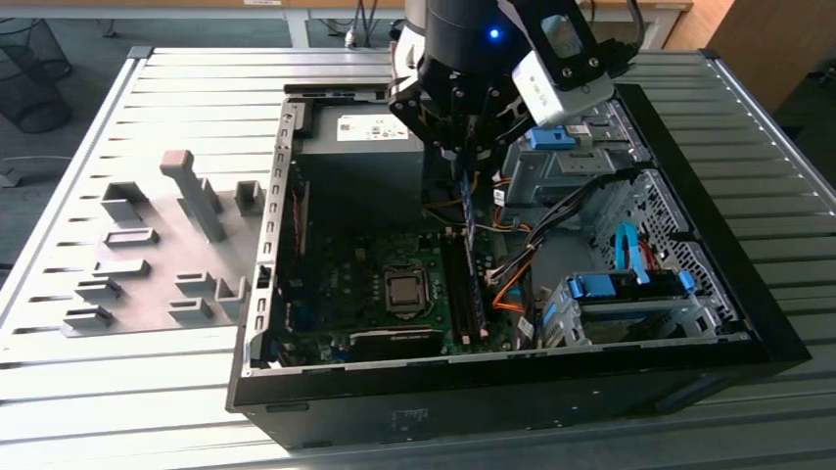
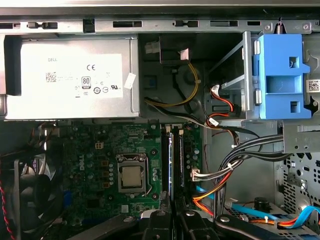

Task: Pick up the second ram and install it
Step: 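Insert the second ram into the second slot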

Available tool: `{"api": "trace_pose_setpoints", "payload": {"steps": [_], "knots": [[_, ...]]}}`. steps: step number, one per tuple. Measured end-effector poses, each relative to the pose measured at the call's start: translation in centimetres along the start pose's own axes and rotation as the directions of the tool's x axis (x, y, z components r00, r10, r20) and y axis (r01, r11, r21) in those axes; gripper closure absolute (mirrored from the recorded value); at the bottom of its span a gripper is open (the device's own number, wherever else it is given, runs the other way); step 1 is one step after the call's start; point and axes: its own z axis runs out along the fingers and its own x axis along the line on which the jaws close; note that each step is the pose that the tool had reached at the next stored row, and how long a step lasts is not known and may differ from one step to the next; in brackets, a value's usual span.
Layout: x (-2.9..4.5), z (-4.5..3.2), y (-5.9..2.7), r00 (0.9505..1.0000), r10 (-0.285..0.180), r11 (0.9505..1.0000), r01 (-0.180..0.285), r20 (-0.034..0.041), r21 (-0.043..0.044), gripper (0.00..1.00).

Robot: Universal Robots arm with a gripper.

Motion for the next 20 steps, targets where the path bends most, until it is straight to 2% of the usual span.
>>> {"api": "trace_pose_setpoints", "payload": {"steps": [14,15,20], "knots": [[0.00,0.05,0.00,1.0000,0.000,1.0000,0.000,0.0000,0.0000,0.86],[0.01,0.31,0.00,1.0000,0.000,1.0000,0.000,0.0000,0.0000,0.86],[0.01,0.34,0.00,1.0000,0.000,1.0000,0.000,0.0000,0.0000,0.86]]}}
